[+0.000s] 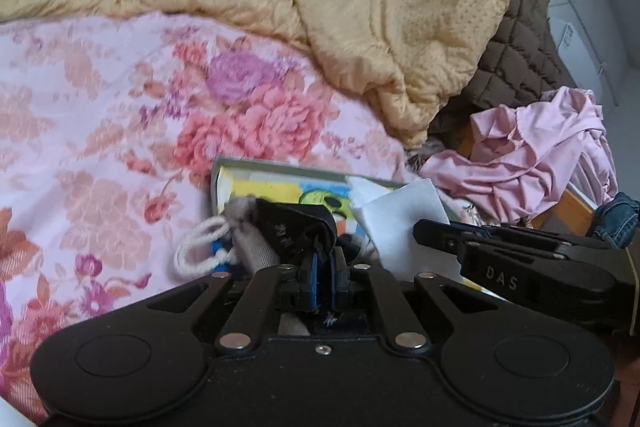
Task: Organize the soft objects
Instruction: 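Lift and carry the sock and cotton pad with both grippers over the tray, then open the left gripper to drop the sock while the right releases the cotton pad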
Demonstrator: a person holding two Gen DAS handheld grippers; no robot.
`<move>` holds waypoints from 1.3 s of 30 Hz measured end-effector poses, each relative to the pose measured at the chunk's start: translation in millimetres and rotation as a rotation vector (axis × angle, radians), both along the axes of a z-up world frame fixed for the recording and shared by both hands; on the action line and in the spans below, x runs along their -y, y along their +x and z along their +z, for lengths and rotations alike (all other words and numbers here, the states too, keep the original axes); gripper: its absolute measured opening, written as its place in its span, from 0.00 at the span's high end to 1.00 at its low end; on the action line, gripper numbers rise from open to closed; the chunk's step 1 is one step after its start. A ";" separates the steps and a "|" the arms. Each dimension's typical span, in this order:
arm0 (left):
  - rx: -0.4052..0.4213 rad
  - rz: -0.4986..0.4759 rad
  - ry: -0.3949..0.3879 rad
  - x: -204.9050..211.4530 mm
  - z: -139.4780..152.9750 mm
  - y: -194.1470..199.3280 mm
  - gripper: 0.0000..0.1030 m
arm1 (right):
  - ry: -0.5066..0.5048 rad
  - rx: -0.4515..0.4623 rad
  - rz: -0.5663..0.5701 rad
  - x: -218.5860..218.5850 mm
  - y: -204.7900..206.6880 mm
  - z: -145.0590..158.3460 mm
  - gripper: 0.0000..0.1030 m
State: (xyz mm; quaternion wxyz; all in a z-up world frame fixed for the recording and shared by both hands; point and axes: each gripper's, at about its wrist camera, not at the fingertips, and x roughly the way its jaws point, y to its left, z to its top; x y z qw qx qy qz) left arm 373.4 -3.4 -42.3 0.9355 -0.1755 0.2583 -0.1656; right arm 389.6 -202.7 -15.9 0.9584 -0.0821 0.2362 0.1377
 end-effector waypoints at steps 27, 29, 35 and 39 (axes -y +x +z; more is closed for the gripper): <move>-0.095 0.025 0.010 -1.8 -9.3 7.8 0.79 | -0.017 -0.022 -0.032 3.9 0.6 -5.6 0.79; -0.095 0.025 0.011 -1.8 -9.5 7.8 0.79 | -0.017 -0.022 -0.035 4.7 1.0 -5.9 0.78; -0.095 0.025 0.008 -1.6 -9.8 7.9 0.76 | -0.019 -0.019 -0.041 6.3 1.4 -6.6 0.73; -0.094 0.025 0.009 -1.3 -9.7 7.7 0.71 | -0.020 -0.018 -0.042 7.0 1.3 -6.7 0.68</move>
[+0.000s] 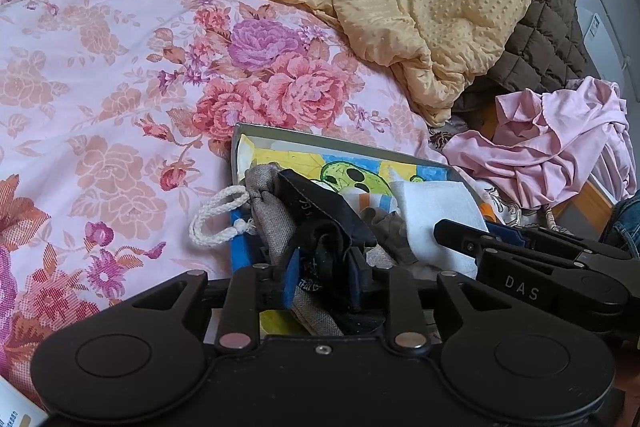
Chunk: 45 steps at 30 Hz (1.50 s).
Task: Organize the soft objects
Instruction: 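Open the left gripper to drop the sock while the right releases the cotton pad, then move both open grippers back from the tray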
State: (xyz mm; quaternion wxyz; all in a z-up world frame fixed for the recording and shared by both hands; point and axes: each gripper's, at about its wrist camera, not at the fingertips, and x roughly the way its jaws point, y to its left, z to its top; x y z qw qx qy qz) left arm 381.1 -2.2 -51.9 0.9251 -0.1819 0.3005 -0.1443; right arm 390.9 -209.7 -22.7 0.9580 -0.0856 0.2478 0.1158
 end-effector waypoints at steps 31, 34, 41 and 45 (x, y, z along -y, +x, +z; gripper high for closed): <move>0.158 0.152 0.148 0.3 33.7 -55.2 0.01 | 0.073 0.086 -0.113 27.4 -63.9 23.0 0.06; 0.175 0.172 0.159 0.9 40.0 -65.0 0.01 | 0.086 0.097 -0.131 31.6 -74.3 28.1 0.01; 0.194 0.200 0.228 0.6 38.2 -96.1 0.01 | 0.101 0.095 -0.126 36.7 -101.2 30.9 0.01; 0.179 0.201 0.264 2.4 37.2 -109.0 0.01 | 0.104 0.100 -0.133 38.4 -116.5 33.7 0.00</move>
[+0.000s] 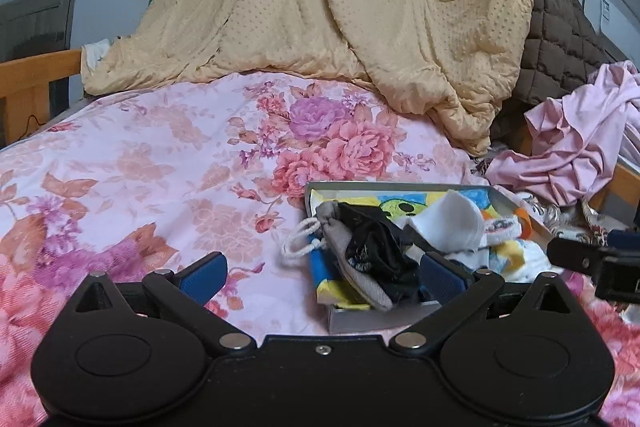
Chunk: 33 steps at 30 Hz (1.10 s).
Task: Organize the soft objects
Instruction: 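Move both open grippers back from the tray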
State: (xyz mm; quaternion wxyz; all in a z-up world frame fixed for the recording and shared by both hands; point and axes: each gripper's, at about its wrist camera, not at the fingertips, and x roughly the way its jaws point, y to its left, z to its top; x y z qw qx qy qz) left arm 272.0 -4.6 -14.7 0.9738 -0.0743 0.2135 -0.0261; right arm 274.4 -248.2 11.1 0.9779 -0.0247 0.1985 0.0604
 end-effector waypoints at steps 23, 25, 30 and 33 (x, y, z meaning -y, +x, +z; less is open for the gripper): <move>0.044 0.042 0.018 13.5 22.3 -94.8 0.01 | 0.072 0.001 -0.052 7.3 -82.0 15.3 0.00; 0.040 0.046 0.016 13.2 20.8 -102.7 0.01 | 0.074 0.005 -0.058 7.9 -88.6 15.8 0.00; 0.032 0.056 0.032 14.4 20.6 -115.3 0.01 | 0.093 0.001 -0.062 9.3 -101.9 15.1 0.00; 0.037 0.067 0.035 13.6 21.4 -123.2 0.01 | 0.100 -0.006 -0.073 10.8 -108.8 14.1 0.00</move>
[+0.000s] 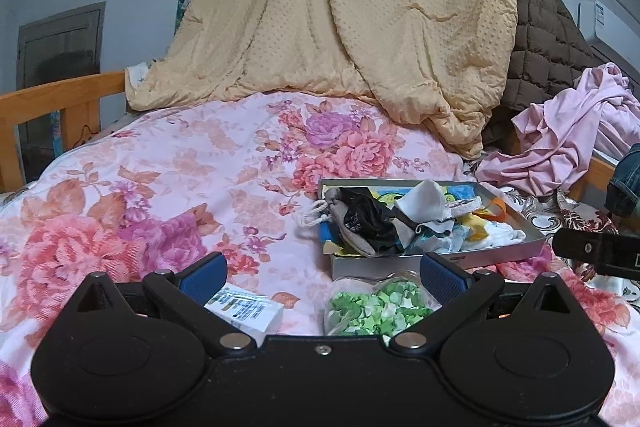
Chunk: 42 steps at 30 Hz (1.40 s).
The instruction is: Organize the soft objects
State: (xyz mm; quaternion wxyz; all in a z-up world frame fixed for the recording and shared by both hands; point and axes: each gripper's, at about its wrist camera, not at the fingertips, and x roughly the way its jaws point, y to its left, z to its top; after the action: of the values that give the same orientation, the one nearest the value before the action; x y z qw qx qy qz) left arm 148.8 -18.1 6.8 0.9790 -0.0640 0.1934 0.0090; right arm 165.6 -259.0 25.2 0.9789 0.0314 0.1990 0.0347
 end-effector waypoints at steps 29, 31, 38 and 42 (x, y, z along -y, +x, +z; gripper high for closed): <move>-0.121 0.009 0.017 -4.7 -16.7 -47.8 0.01 | -0.071 -0.170 -0.022 -22.1 -53.6 -27.5 0.00; -0.120 0.012 0.021 -4.8 -16.4 -50.0 0.01 | -0.082 -0.173 -0.026 -23.7 -55.1 -28.1 0.00; -0.136 0.016 0.023 -5.2 -18.9 -56.8 0.01 | -0.066 -0.179 -0.053 -17.2 -56.2 -28.5 0.00; -0.139 0.019 0.028 -4.5 -19.8 -58.7 0.01 | -0.064 -0.180 -0.056 -16.0 -57.2 -28.7 0.00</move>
State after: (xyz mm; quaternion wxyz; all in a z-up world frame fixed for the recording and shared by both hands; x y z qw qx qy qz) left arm 90.1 -13.6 -13.1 0.9638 -0.0514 0.2604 0.0253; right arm 108.4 -243.0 -3.5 0.9581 0.0084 0.2863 -0.0019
